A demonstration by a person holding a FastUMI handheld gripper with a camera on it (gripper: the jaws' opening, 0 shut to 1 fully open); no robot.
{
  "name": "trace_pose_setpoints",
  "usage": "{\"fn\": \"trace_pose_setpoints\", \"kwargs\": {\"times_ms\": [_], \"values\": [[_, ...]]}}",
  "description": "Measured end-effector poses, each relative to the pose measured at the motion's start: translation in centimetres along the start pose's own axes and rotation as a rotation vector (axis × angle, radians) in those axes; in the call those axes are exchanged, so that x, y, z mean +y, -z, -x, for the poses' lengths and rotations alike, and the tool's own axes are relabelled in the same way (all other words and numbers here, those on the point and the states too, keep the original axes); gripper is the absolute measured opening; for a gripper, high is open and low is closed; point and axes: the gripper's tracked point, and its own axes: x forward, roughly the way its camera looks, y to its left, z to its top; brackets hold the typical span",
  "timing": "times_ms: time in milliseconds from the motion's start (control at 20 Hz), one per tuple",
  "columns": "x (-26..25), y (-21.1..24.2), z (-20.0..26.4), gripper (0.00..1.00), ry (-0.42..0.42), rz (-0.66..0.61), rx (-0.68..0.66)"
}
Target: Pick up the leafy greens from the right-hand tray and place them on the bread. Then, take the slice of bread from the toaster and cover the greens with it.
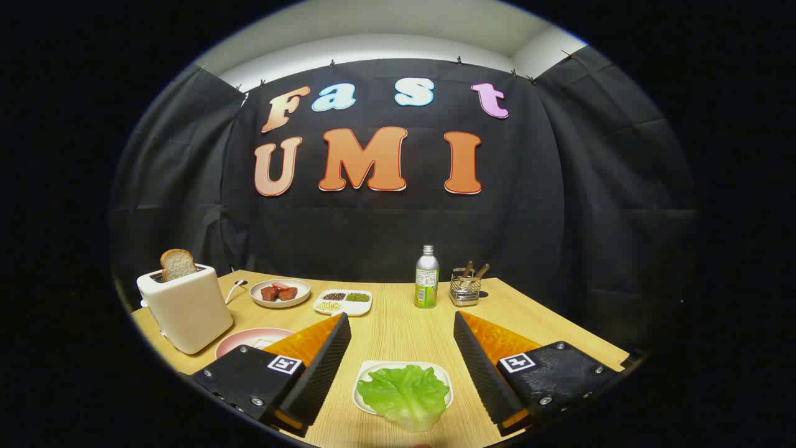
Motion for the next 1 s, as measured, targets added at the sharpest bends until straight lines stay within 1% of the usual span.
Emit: {"fn": "trace_pose_setpoints", "kwargs": {"times_ms": [500,650,800,1000], "values": [[0.3,0.2,0.2,0.99,-0.013,0.021,0.017],[0.4,0.8,0.0,0.99,-0.020,0.030,0.042],[0.2,2.0,-0.7,1.00,-0.023,0.030,0.094],[-0.4,5.4,-2.2,1.00,-0.008,-0.008,0.236]]}}
